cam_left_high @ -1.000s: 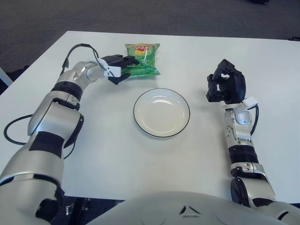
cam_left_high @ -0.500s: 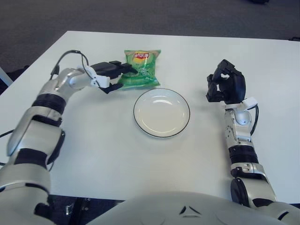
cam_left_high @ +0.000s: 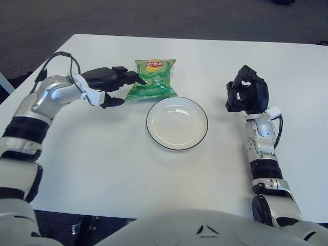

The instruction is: Put the snack into the plate.

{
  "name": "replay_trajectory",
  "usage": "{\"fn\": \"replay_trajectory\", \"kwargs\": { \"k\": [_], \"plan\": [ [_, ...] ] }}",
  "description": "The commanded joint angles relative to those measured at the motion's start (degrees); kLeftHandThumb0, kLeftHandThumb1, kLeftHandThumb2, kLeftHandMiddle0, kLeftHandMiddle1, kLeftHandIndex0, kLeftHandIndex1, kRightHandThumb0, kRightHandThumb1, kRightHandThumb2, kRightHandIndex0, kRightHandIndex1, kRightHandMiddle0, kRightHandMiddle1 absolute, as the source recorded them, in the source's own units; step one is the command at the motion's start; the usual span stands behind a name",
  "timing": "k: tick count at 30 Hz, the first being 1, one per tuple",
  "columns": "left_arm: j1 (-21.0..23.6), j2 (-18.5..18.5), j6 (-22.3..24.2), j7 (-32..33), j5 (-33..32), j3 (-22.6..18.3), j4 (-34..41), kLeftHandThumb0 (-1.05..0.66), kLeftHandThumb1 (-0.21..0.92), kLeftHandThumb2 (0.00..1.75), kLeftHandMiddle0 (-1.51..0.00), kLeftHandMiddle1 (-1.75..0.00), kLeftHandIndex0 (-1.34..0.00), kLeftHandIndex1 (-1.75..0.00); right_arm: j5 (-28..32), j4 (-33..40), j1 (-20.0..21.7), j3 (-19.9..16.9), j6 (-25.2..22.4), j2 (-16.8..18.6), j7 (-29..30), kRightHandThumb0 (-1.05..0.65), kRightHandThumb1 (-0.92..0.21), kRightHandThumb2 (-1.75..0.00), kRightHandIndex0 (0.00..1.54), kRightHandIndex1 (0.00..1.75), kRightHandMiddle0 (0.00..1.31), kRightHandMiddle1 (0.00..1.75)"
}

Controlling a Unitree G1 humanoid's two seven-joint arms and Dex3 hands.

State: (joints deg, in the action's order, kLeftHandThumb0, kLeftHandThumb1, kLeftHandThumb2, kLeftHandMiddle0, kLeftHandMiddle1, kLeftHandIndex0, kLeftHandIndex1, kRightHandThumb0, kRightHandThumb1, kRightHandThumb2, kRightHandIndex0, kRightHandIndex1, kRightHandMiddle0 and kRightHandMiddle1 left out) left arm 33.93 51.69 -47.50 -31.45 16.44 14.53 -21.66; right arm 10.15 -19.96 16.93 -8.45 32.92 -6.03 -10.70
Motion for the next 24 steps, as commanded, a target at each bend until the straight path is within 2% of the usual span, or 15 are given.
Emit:
{"fn": "replay_trajectory", "kwargs": {
  "k": [1,6,14,18,21,24],
  "plan": [
    [-2.28,2.89,2.92,-2.90,-2.15,-2.86,6.64,-0.94,0.92,0.98,-0.22,-0.82,0.00,-0.83,1.08,-4.74,-12.22,0.38,-1.64,4.88,0.83,-0.56,-0.15,-1.53,1.34,1.75,0.76,1.75],
    [-3.18,3.36,3.99,-2.97,-1.15,-4.19,8.56,-0.93,0.92,0.89,-0.21,-0.80,0.00,-0.83,1.36,-4.93,-11.91,0.37,-1.99,4.85,0.48,-0.56,-0.15,-1.53,1.34,1.75,0.76,1.75],
    [-4.04,3.43,5.37,-2.51,0.48,-5.54,10.12,-0.85,0.92,0.68,-0.21,-0.78,0.00,-0.97,1.60,-5.19,-11.69,0.33,-2.34,4.84,0.19,-0.55,-0.15,-1.53,1.34,1.75,0.76,1.75],
    [-3.81,2.58,5.83,-1.09,0.92,-6.34,9.64,-0.78,0.87,0.66,-0.19,-0.79,0.00,-1.02,1.26,-5.39,-11.48,0.26,-2.76,4.78,0.58,-0.55,-0.15,-1.53,1.34,1.75,0.76,1.75],
    [-3.30,1.79,5.24,0.15,1.40,-6.65,8.69,-0.74,0.83,0.67,-0.15,-0.77,0.00,-1.00,1.10,-5.57,-11.31,0.21,-2.79,4.64,0.66,-0.56,-0.15,-1.53,1.34,1.75,0.76,1.75],
    [-2.19,0.77,2.68,3.49,3.78,-6.95,6.06,-0.73,0.82,0.68,-0.11,-0.74,0.00,-0.94,1.18,-5.81,-11.13,0.19,-2.81,4.58,0.47,-0.56,-0.15,-1.53,1.34,1.75,0.76,1.75]
  ]
}}
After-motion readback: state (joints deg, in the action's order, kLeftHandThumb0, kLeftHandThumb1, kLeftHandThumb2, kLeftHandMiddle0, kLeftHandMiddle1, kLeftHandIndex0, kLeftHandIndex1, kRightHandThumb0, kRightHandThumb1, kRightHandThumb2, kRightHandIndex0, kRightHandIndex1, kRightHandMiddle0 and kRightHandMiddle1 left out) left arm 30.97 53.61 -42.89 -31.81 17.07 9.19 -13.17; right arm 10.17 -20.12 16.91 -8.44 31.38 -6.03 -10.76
